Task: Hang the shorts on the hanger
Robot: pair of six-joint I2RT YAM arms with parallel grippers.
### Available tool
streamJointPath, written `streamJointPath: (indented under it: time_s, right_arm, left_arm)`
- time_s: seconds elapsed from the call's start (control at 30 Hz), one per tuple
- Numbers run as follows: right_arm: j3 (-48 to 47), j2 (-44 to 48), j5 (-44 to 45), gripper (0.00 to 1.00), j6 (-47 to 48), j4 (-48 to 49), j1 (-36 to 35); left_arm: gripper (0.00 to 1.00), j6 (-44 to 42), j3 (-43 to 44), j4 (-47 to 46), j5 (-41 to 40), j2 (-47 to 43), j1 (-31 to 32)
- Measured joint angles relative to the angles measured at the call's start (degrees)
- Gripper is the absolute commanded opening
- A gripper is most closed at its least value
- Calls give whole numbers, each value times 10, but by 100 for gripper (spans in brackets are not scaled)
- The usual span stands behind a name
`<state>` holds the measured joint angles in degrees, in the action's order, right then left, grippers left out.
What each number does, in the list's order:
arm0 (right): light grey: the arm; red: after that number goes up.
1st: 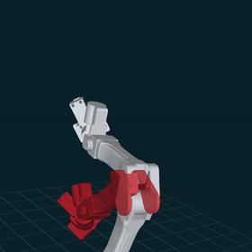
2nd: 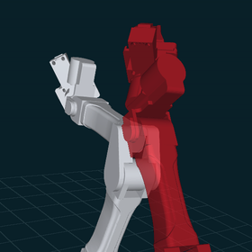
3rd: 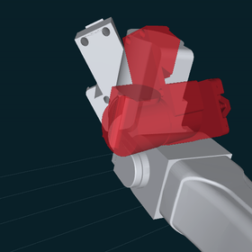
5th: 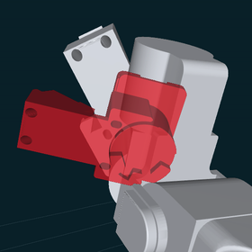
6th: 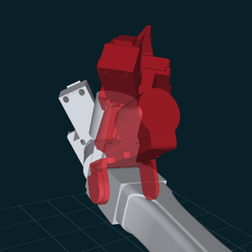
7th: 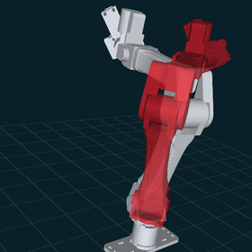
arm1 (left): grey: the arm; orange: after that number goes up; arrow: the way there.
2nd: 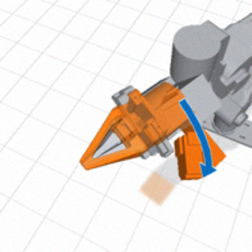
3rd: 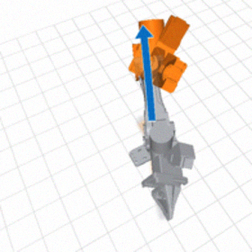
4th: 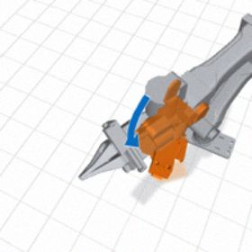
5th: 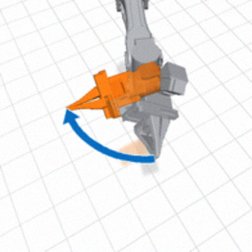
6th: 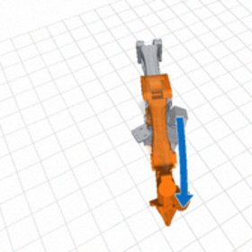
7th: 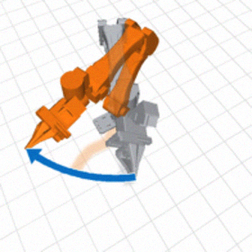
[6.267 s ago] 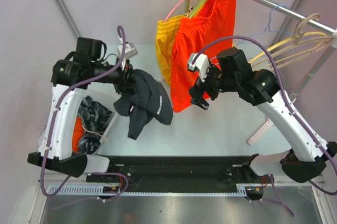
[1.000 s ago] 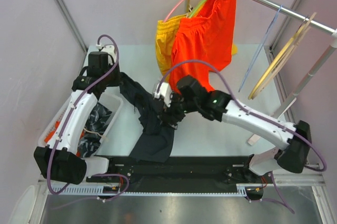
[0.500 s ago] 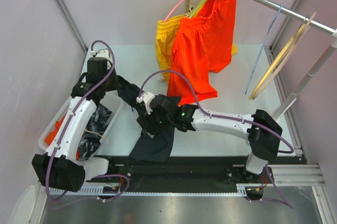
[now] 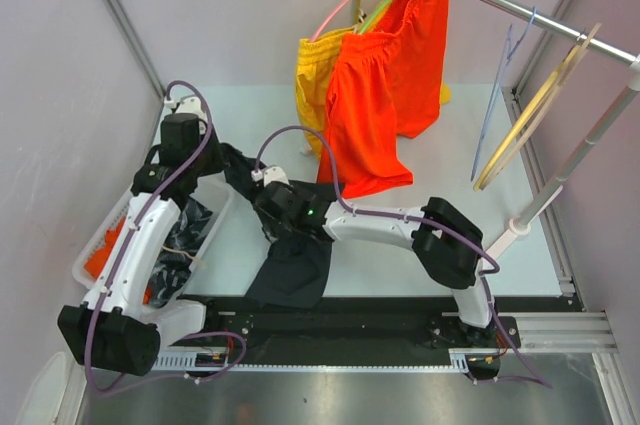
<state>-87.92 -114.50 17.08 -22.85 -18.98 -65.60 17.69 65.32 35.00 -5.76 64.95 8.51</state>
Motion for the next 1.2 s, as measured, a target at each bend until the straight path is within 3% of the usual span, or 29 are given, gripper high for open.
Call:
streamJointPath:
  time_s: [0.03,0.07,0.13,0.33,0.53,0.73,1.0,1.2]
  right_arm:
    - [0,-1,5,35,-3,-9,1]
    - [0,-1,7,17,-2,-15,3]
    - [1,1,9,0,9,-23,11]
    - [28,57,-39,0,77,-69,66]
    - [27,200,-184,0,231,-147,159]
    - [-89,299,-242,0,393,-256,221]
    - [-321,330,-250,0,589,-398,205]
    - [-453,327,-189,0,706,-472,115]
  left_arm:
    - [1,1,0,0,1,-2,-1]
    - [0,2,0,0,3,-4,-3]
    - [0,2,0,-1,9,-6,-8]
    - [0,-15,0,-6,54,-11,-16]
    - [1,-92,5,-38,168,-45,-18]
    - [0,-206,67,-46,318,-85,-18]
    - [0,-250,229,-50,464,-82,-18]
    - [0,-232,331,-47,531,-81,-18]
